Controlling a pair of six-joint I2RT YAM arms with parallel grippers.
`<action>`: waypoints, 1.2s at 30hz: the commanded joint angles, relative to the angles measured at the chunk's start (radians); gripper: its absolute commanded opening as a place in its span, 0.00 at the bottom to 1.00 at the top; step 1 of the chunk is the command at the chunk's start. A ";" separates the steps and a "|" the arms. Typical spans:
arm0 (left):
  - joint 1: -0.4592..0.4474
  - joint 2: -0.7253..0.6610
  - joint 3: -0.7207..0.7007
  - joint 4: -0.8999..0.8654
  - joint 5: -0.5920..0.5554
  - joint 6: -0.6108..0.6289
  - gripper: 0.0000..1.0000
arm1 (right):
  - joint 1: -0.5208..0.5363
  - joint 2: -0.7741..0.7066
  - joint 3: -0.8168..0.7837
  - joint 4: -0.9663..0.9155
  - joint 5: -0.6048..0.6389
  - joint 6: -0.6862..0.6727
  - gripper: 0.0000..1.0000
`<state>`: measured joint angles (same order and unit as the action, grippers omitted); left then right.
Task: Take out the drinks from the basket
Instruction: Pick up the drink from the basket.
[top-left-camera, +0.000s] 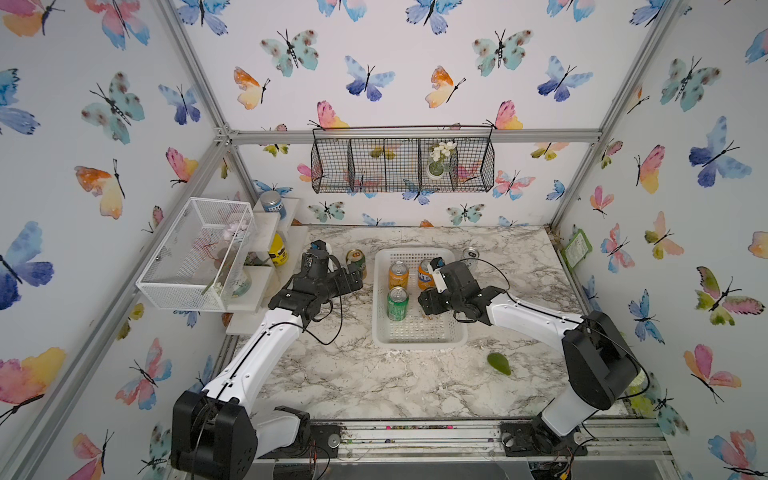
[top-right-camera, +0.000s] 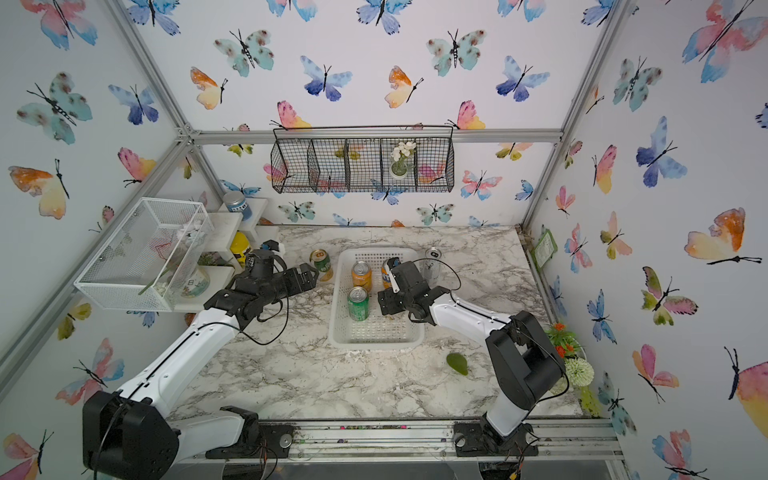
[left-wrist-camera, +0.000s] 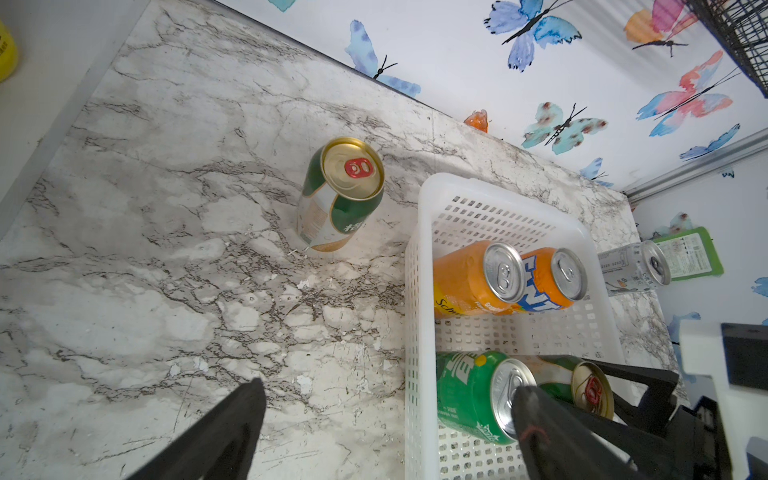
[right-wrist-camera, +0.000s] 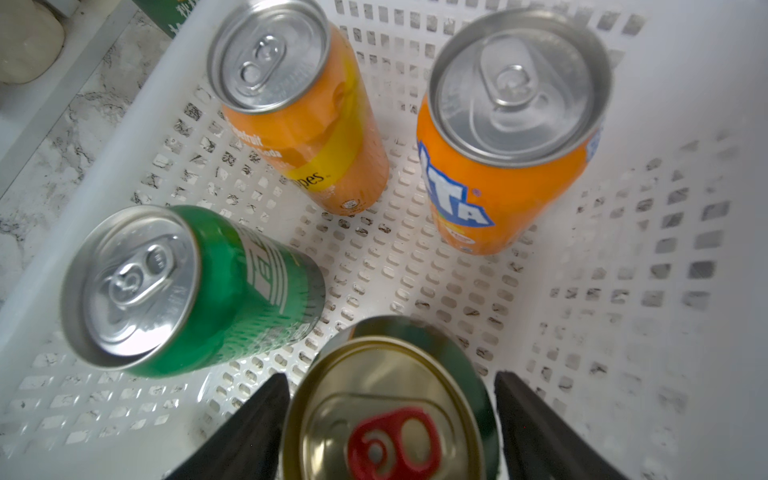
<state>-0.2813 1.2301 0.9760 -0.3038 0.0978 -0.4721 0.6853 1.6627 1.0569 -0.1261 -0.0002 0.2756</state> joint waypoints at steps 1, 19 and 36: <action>0.002 0.013 0.013 -0.008 0.034 0.004 0.99 | 0.009 0.019 0.026 -0.014 0.027 -0.009 0.78; 0.002 0.014 0.014 -0.008 0.040 0.006 0.99 | 0.011 -0.033 0.030 -0.026 0.012 -0.004 0.52; 0.002 0.010 0.019 -0.008 0.042 0.010 0.99 | 0.011 -0.126 0.053 -0.043 0.008 -0.017 0.47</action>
<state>-0.2813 1.2407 0.9760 -0.3038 0.1173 -0.4721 0.6891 1.6016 1.0592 -0.2066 0.0032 0.2680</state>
